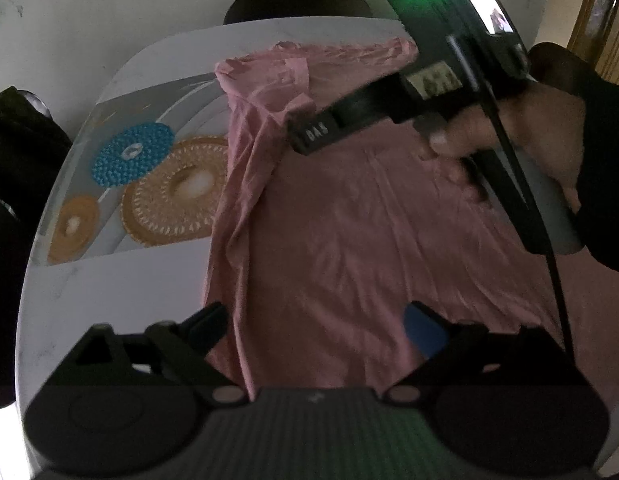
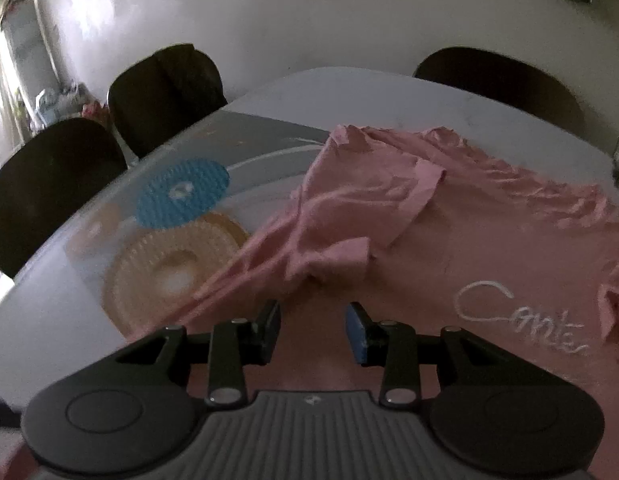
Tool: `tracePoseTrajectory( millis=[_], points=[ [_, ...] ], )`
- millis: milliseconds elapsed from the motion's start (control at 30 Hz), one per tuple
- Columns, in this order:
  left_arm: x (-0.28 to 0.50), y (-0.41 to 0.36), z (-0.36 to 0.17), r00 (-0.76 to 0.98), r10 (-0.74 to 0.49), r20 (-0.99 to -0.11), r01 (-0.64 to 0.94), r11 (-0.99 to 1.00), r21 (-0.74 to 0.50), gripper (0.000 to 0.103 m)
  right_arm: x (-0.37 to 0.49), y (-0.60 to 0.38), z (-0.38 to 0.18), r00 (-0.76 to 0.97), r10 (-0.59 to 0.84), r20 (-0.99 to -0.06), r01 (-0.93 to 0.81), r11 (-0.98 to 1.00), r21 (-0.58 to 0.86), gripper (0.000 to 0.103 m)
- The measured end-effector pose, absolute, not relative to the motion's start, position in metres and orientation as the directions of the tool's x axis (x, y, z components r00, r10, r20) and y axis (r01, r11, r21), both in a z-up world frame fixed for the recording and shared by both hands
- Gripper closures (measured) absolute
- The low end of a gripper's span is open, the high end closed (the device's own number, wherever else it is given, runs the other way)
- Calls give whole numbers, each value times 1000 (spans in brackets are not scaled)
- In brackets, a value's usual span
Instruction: Fold clothes
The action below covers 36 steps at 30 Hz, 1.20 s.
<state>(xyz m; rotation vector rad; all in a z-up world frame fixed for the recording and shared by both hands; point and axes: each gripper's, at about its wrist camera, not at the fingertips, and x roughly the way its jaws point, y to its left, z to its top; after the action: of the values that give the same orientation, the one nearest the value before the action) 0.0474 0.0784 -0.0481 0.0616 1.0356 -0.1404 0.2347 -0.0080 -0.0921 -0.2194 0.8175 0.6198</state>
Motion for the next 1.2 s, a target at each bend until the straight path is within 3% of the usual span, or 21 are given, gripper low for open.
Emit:
tracePoseTrajectory(
  millis=[233,567,633,800,867,967,1067,1200],
  points=[
    [51,63,-58,478,-114,-871,190,981,-24,5,240,2,-101,550,421,-721,-610,793,-1,68],
    [53,63,-69,458,-129,-879,198,979,-40,5,243,-2,-97,568,414,-711,-557,830,38,67],
    [52,63,-71,452,-133,-882,196,979,-48,5,244,-11,-94,557,441,-704,-545,834,91,55],
    [50,60,-74,447,-122,-886,208,978,-29,5,247,-20,-88,553,475,-685,-528,835,153,51],
    [49,59,-74,447,-119,-886,215,976,-22,5,247,-16,-85,569,472,-673,-533,835,135,51],
    [49,58,-74,452,-123,-883,222,975,-22,5,243,-5,-82,629,400,-667,-540,841,-5,51],
    [52,58,-74,457,-125,-881,224,974,-22,5,244,-3,-77,623,427,-655,-562,827,5,51],
    [53,59,-75,459,-122,-880,219,976,-21,5,250,11,-78,642,392,-659,-583,808,-88,51]
  ],
)
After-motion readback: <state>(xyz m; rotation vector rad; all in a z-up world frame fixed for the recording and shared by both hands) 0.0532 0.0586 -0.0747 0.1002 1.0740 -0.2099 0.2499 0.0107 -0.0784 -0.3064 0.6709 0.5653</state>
